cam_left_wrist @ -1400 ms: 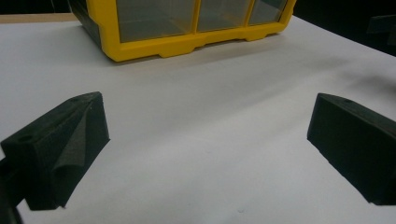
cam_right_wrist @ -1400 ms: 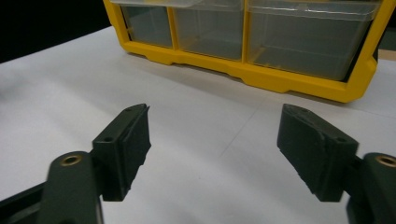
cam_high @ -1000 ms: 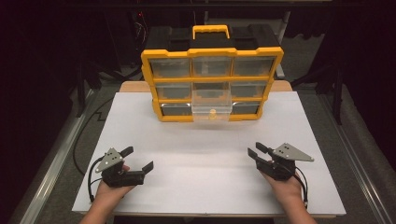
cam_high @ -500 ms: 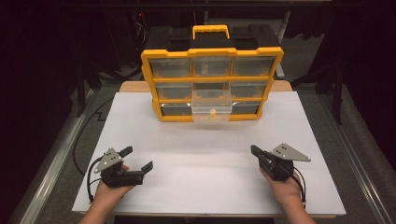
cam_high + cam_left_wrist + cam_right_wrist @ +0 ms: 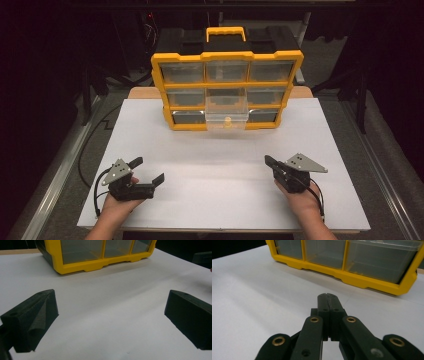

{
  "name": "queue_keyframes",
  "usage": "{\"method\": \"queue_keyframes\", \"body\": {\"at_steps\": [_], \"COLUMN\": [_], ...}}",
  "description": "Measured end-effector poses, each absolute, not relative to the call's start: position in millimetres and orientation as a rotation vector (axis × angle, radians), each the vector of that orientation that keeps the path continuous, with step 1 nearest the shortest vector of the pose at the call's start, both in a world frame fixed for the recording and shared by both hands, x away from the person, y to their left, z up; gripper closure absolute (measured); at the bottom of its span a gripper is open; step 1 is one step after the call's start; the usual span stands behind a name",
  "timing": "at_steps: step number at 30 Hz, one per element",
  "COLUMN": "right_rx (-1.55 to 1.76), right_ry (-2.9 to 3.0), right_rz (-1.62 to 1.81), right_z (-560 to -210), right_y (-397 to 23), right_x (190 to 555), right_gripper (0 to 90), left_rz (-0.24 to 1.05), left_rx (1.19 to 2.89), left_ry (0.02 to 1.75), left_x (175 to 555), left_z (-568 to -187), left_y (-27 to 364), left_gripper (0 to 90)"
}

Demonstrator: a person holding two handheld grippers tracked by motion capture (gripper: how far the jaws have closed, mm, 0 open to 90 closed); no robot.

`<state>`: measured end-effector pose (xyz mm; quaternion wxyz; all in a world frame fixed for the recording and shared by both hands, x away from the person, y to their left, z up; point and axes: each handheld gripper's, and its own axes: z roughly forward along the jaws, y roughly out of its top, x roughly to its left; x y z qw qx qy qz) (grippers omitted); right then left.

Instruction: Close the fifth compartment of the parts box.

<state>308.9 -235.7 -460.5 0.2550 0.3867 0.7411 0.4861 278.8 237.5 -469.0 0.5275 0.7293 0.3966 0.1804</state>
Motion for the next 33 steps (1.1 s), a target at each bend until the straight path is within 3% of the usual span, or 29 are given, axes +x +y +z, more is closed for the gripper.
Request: {"method": "queue_keyframes", "body": {"at_steps": [33], "right_rx": [0.994], "right_ry": [1.968], "right_rz": [1.395], "right_z": [-441], "right_y": [-182], "right_x": [346], "right_gripper": [90.0], "left_rz": [0.434], "left_rx": [1.736], "left_ry": [0.941], "left_x": [279], "left_z": [-469], "left_y": [235], "left_gripper": [0.1]}}
